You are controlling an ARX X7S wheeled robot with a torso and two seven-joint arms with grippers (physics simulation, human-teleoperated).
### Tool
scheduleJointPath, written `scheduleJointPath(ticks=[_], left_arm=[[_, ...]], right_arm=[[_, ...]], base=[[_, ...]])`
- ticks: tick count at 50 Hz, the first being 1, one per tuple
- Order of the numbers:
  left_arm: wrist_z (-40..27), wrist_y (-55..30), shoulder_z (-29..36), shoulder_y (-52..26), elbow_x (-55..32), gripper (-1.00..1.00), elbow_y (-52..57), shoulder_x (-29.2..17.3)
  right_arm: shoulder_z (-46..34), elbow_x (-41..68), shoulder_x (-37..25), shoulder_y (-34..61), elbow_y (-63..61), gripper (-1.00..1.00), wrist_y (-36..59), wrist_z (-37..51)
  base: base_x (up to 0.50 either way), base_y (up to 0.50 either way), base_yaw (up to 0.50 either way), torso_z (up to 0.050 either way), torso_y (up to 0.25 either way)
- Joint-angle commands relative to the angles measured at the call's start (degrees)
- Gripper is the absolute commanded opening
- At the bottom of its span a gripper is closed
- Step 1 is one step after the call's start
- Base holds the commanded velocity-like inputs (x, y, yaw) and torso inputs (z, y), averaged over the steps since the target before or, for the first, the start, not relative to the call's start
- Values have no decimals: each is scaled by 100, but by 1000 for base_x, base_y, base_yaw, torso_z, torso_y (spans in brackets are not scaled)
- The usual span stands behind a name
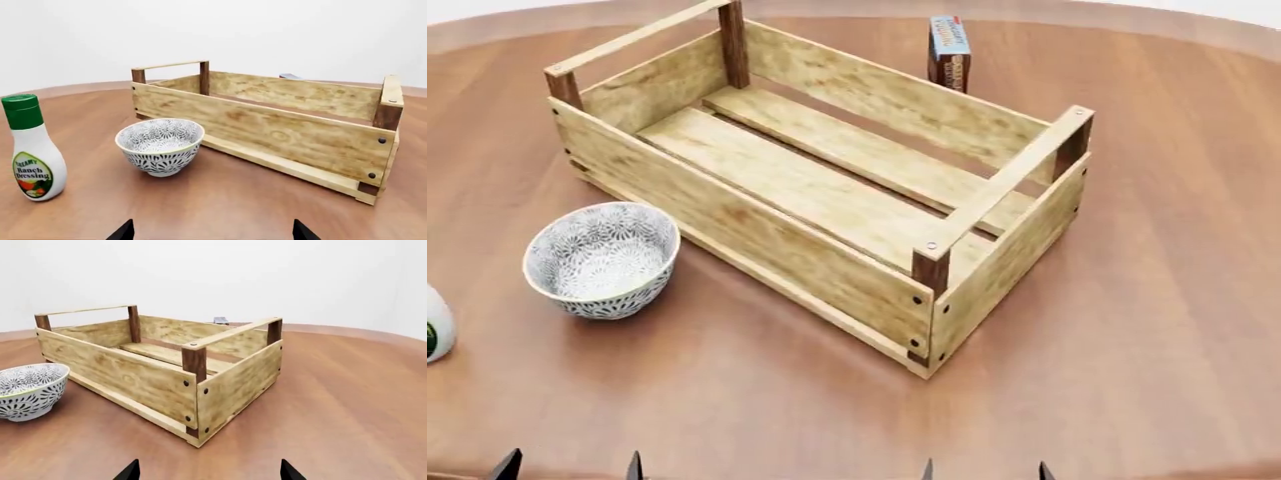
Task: Pick up the salad dressing and put it in the tray.
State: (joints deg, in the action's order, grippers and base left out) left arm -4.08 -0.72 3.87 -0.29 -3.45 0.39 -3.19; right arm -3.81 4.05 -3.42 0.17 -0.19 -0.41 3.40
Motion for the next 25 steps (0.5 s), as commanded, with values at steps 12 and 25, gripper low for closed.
scheduleJointPath(ticks=[12,25], left_arm=[[-212,25,180,-3,-173,100,-25,-175],[-308,74,289,-3,-237,100,-35,-258]], right_arm=[[-210,172,-156,-16,13,100,-73,188],[-298,258,-237,-8,28,100,-105,290]], base=[[0,500,0,0,0],[0,500,0,0,0]])
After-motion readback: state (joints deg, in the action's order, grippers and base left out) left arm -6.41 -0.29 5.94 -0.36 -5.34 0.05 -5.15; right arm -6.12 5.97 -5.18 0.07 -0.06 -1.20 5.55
